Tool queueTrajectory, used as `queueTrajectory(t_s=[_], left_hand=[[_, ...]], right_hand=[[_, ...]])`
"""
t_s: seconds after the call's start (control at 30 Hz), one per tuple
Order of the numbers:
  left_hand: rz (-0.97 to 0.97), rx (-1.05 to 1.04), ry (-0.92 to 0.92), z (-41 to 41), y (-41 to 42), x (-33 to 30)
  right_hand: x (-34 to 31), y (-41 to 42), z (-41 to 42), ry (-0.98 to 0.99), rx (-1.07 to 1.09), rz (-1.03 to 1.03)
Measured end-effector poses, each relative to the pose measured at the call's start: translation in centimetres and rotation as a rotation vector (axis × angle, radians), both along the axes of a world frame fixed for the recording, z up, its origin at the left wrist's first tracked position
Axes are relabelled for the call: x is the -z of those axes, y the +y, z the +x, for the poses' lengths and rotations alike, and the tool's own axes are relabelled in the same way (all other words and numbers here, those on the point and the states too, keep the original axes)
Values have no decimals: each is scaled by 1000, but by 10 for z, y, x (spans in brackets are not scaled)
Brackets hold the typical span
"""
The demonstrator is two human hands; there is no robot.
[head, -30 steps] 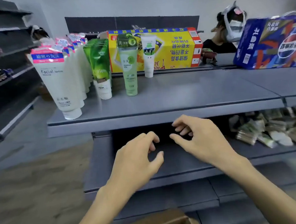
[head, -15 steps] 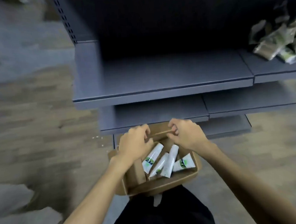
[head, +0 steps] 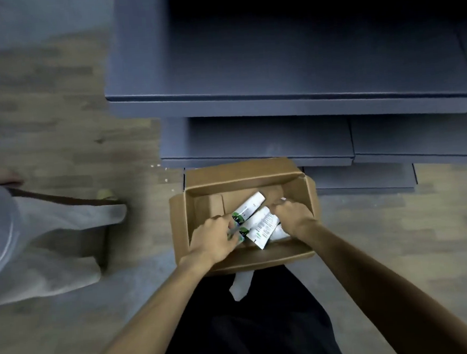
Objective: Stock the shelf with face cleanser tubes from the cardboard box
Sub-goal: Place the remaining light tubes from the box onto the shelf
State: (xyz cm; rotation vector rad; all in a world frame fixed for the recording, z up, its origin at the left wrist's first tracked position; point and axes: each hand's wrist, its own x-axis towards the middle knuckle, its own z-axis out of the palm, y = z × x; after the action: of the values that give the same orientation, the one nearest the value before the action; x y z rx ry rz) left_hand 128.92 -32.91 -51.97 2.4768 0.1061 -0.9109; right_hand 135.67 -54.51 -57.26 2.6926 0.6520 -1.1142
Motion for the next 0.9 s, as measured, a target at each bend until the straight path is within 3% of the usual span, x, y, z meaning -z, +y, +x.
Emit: queueTrajectory(t_s=[0.23, 0.5, 0.67, 0.8, 0.9], left_hand=[[31, -23, 55, -12, 9, 9], [-6, -84, 53, -10, 3, 10], [-37, -105, 44, -3, -4, 12], [-23, -98, 39, -3, -10, 14], [-14, -78, 41, -4, -13, 16]], right_hand=[[38, 19, -3, -9, -220, -80], [50, 7, 14, -78, -435, 42], [52, -3, 25, -54, -264, 160], [55, 1, 30, -23, 119, 202], [55, 4, 36, 44, 247, 219]])
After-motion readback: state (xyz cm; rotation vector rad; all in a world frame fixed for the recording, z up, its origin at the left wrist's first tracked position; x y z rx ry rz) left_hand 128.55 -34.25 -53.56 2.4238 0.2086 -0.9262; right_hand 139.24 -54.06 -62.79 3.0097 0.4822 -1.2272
